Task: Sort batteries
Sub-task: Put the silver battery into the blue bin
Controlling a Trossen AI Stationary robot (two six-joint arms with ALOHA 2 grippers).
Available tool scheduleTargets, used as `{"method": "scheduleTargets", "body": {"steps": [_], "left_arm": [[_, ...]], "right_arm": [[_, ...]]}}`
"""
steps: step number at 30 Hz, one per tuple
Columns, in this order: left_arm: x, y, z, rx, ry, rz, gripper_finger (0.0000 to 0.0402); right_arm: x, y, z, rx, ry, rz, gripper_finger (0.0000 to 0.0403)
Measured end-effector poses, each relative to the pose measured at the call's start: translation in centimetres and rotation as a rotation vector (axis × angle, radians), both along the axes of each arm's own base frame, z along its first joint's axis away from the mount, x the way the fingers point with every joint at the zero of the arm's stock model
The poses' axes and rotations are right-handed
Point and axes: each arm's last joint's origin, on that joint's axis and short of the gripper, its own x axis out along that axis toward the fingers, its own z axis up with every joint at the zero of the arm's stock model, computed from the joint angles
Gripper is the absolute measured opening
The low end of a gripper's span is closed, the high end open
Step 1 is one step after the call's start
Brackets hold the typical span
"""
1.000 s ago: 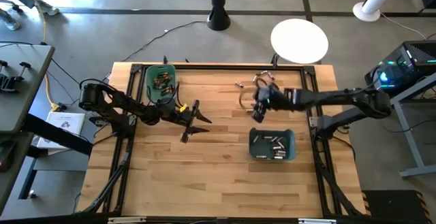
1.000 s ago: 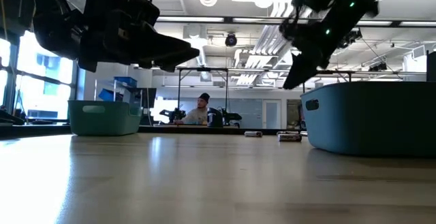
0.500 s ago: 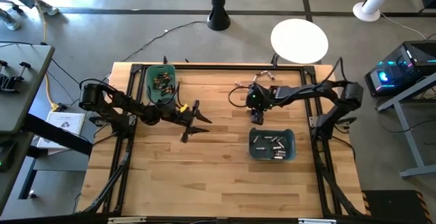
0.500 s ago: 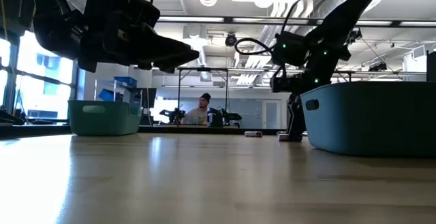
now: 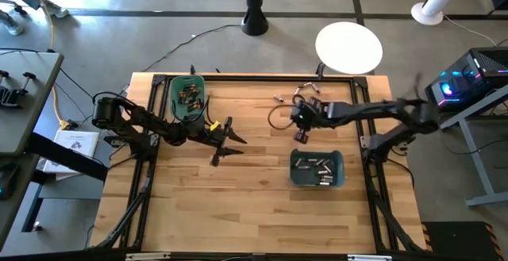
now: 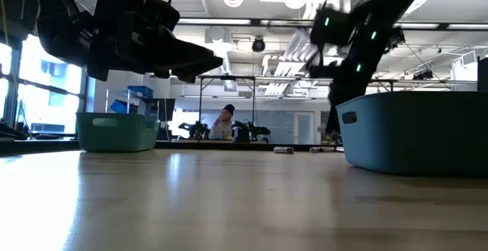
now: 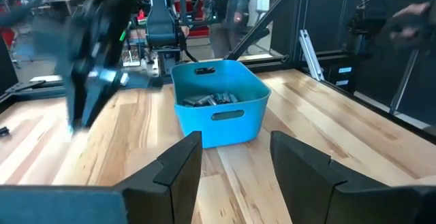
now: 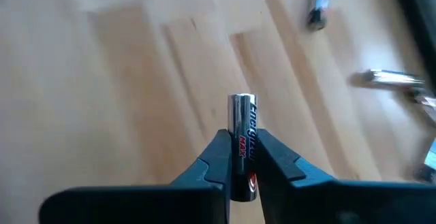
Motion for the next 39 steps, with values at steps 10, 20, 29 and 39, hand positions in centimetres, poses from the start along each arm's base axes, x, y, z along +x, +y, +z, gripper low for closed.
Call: {"method": "scheduleTargets", "body": {"steps": [10,20,29,39], "left_arm": [[0.1,0.3,-0.2,-0.041,0.032,0.095,0.0168],[6.7,2.3,2.3,0.254,0.517,0.299,0.0168],[12.2,6.6,4.9,0.419,0.598,0.231,0.0187],[14.7,9.2,3.6,0.416,0.609,0.234,0.0245]], "right_arm": [[-4.2,10.9,6.1,0.301,-0.212,0.032,0.0018],[-6.6,15.1,0.0,0.395,0.045,0.069,0.0026],[-5.6,14.6,-2.0,0.401,0.119,-0.026,0.006],[-4.7,14.5,-1.0,0.448,0.117,-0.096,0.0187]]}}
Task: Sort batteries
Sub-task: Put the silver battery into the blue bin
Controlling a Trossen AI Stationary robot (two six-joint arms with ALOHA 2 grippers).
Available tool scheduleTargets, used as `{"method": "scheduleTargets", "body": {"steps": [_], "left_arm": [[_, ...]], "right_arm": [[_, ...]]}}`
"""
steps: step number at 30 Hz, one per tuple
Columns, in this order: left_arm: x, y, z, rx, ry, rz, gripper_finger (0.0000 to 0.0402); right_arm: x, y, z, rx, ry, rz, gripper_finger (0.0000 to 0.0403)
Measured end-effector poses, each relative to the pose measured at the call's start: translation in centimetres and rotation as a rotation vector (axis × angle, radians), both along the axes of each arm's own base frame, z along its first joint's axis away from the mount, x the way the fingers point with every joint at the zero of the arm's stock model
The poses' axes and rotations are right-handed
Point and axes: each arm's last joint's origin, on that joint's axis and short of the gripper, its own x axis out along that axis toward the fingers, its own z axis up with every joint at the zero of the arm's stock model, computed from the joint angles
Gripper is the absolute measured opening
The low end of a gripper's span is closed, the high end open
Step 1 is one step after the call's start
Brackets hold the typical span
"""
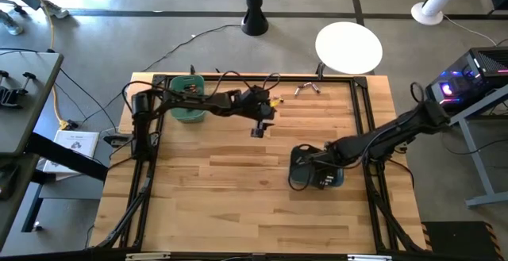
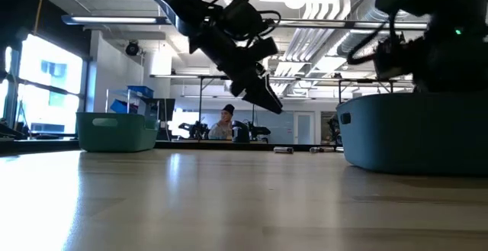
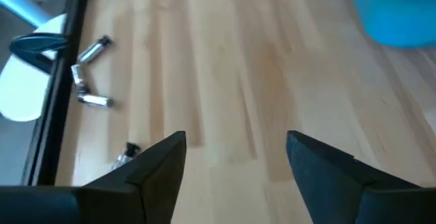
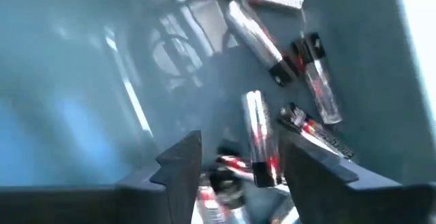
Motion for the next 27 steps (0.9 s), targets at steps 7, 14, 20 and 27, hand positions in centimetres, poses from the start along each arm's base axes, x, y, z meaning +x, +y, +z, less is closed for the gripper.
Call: {"method": "scheduleTargets", "body": {"steps": [7,14,20,27], "left_arm": [[0.4,1.2,0.7,-0.066,-0.014,0.106,0.0251],[-3.7,1.6,1.2,-0.163,0.056,0.261,0.0241],[-9.6,0.0,-0.5,-0.223,-0.04,0.336,0.0239],[-15.3,-3.6,-0.7,-0.351,-0.232,0.405,0.0238]], "right_arm": [[1.6,0.5,5.1,0.002,-0.051,-0.009,0.0194],[4.6,-2.2,8.6,-0.434,-0.336,-0.048,0.0195],[7.7,-9.2,7.4,-0.516,-0.492,-0.131,0.0195],[10.2,-18.6,2.7,-0.473,-0.377,-0.241,0.0195]]}}
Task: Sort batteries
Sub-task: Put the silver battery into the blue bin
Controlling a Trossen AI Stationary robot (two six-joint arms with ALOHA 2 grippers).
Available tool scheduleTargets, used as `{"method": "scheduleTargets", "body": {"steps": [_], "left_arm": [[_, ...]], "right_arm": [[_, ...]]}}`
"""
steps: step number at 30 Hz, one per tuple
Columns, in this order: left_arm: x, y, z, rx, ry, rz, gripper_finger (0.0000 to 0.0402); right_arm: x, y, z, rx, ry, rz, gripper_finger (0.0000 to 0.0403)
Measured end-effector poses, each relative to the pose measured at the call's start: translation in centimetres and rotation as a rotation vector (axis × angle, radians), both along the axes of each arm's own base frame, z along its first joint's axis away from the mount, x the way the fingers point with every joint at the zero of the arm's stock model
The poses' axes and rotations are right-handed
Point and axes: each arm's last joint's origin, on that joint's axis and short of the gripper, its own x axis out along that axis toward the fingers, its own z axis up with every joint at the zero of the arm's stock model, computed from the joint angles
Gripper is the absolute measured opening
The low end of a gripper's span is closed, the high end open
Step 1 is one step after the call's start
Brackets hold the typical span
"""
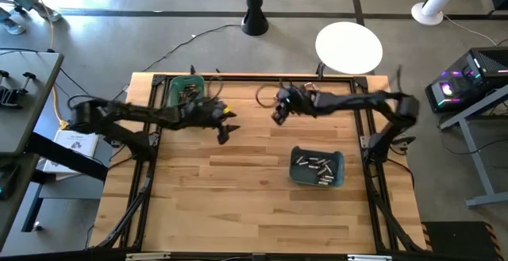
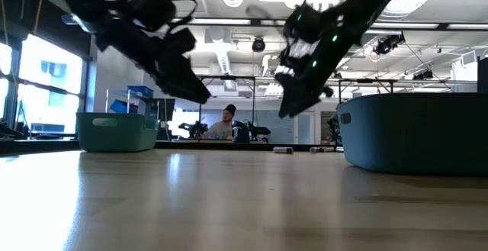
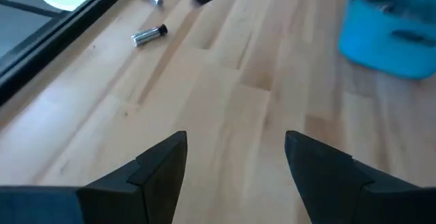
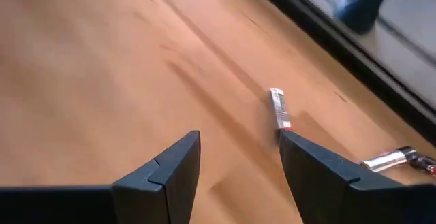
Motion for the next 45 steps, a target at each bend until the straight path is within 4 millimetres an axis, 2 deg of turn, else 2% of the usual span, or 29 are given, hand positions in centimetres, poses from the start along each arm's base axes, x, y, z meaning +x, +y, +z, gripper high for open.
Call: {"method": "scheduleTargets", "body": {"steps": [5,11,15,19,22,27,30,34,37,40,42,45], "left_arm": [[-2.9,-2.1,0.0,-0.037,-0.131,0.001,0.0238],[-4.7,-3.0,-0.1,-0.019,-0.226,0.005,0.0238],[-5.1,-3.3,-0.5,-0.036,-0.229,0.018,0.0238],[-5.1,-3.7,-0.6,-0.051,-0.231,0.012,0.0238],[-5.0,-4.0,-0.6,-0.052,-0.234,-0.004,0.0238],[-5.0,-4.2,-0.5,-0.04,-0.238,-0.014,0.0238],[-5.0,-4.1,-0.5,-0.029,-0.237,0.002,0.0238],[-5.0,-4.2,-0.6,-0.038,-0.223,0.007,0.0238],[-5.0,-4.2,-0.6,-0.038,-0.222,0.008,0.0238],[-5.0,-4.1,-0.6,-0.037,-0.221,0.009,0.0238],[-5.0,-4.2,-0.6,-0.037,-0.221,0.008,0.0238],[-5.0,-4.4,-0.6,-0.037,-0.226,-0.005,0.0238]], "right_arm": [[1.0,-4.9,-2.6,0.063,0.13,-0.027,0.0195],[1.6,-7.9,-3.7,0.145,0.178,-0.024,0.0195],[1.5,-8.9,-4.5,0.208,0.16,0.003,0.0184],[1.3,-9.3,-5.5,0.262,0.169,0.015,0.0153],[1.2,-9.3,-5.9,0.264,0.188,0.03,0.0112],[1.6,-8.4,-5.5,0.236,0.213,0.086,0.0022],[2.0,-6.7,-4.4,0.182,0.255,0.098,0.0023],[2.0,-2.6,-0.2,0.094,0.288,0.153,0.0019],[1.3,2.4,3.1,0.042,0.336,0.235,0.0019],[-0.5,8.2,6.3,0.033,0.346,0.326,0.0019],[-2.3,12.0,7.4,0.054,0.343,0.403,0.0019],[-5.1,16.7,7.9,0.141,0.299,0.439,0.0019]]}}
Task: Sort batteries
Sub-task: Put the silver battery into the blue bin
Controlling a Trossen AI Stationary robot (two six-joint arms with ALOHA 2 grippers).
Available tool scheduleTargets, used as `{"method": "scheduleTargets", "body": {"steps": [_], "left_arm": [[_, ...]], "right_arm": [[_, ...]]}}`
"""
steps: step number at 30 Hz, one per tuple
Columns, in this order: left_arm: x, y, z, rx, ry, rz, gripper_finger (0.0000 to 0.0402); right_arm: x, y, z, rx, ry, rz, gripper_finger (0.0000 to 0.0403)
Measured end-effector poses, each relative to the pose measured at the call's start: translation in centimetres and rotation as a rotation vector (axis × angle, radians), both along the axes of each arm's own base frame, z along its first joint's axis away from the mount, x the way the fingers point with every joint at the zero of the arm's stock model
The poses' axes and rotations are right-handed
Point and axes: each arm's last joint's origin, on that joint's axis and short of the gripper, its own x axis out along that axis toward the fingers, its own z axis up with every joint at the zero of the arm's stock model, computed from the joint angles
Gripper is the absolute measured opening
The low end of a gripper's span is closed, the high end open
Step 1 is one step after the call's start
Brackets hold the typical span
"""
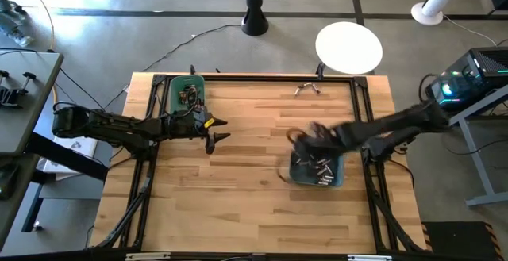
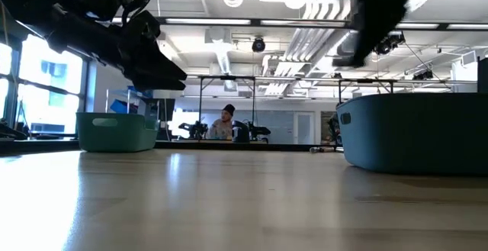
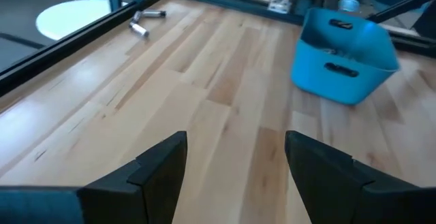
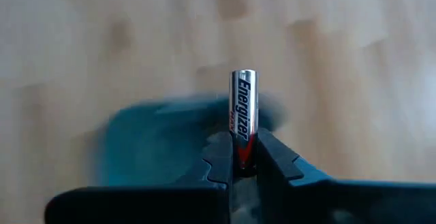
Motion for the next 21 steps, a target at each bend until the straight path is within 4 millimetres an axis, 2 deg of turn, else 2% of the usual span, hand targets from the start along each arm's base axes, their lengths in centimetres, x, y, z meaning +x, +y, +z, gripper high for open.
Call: {"method": "scheduleTargets", "body": {"steps": [3,7,13,17,21], "left_arm": [[0.2,-0.4,0.3,0.012,-0.03,-0.021,0.0238],[0.4,-0.9,0.7,0.028,-0.072,-0.05,0.0238],[0.5,-1.0,1.1,0.05,-0.116,-0.064,0.0238],[0.6,-1.0,1.7,0.084,-0.168,-0.07,0.0238],[0.7,-1.1,2.1,0.091,-0.208,-0.076,0.0238]], "right_arm": [[-2.7,2.6,-0.9,0.1,-0.004,-0.076,0.0019],[-5.3,4.0,-4.5,0.126,0.09,-0.159,0.0019],[-6.5,3.5,-8.5,0.22,0.153,-0.228,0.0023],[-6.8,2.8,-9.6,0.233,0.162,-0.258,0.0059],[-6.6,2.2,-9.7,0.241,0.164,-0.299,0.0106]]}}
